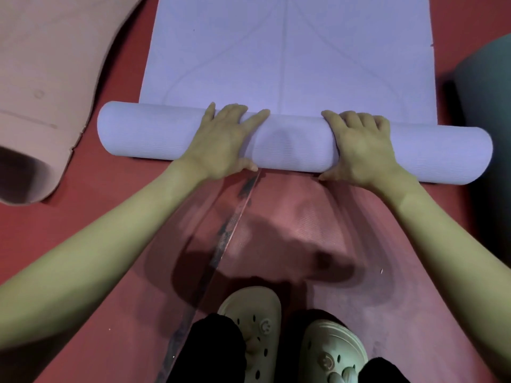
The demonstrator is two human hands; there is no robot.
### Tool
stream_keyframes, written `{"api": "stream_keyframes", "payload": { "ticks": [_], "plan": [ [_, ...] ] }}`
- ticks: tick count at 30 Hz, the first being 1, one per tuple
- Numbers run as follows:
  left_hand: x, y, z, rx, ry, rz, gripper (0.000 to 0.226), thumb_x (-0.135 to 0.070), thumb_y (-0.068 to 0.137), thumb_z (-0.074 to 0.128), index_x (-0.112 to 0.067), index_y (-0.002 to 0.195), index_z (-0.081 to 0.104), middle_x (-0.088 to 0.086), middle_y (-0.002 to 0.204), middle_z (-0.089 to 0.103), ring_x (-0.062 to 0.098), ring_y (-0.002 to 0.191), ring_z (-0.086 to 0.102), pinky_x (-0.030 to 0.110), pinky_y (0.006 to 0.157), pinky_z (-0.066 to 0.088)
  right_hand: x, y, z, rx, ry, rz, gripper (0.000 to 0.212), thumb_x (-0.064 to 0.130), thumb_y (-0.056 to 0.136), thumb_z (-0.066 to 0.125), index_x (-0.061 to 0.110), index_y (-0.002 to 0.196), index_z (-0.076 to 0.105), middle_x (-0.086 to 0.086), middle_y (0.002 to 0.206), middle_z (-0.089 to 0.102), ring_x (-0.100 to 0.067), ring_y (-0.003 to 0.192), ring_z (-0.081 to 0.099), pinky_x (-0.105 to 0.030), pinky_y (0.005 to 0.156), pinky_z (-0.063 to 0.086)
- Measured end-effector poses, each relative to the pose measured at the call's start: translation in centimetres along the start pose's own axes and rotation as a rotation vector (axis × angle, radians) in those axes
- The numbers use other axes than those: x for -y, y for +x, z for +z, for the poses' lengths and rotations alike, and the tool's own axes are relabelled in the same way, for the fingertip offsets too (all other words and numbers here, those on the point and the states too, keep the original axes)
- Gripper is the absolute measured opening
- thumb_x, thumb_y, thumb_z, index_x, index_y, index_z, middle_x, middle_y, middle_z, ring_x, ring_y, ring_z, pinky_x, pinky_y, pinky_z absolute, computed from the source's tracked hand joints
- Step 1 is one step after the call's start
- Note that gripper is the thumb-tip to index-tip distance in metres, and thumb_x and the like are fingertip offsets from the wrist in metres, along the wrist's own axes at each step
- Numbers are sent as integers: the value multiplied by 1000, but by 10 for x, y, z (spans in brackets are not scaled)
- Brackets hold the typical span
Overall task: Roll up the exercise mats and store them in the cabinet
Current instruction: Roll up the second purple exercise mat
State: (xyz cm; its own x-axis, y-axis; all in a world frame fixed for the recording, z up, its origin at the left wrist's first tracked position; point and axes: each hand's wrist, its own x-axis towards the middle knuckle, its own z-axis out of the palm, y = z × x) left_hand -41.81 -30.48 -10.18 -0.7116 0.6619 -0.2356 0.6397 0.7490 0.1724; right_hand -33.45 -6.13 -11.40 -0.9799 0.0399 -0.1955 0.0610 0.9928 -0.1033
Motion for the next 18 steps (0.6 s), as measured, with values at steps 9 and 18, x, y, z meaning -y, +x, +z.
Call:
{"api": "stream_keyframes", "payload": {
  "ticks": [9,18],
  "plan": [
    [-5,-12,-6,-34,-3,35,97,-54,61,81,-26,144,40,7,122,58,30,115,53,43,95,36,2,-17,-18,81,50,0,90,49,46,84,29,127,50,-3,113,58,-34,104,52,-44,95,30],
    [-28,-84,10,97,-94,63,93,-62,62,67,-31,145,39,0,123,58,25,114,54,42,95,39,20,-86,-18,276,86,-34,91,56,51,74,40,134,42,7,117,56,-27,109,51,-40,94,31]
  ]
}}
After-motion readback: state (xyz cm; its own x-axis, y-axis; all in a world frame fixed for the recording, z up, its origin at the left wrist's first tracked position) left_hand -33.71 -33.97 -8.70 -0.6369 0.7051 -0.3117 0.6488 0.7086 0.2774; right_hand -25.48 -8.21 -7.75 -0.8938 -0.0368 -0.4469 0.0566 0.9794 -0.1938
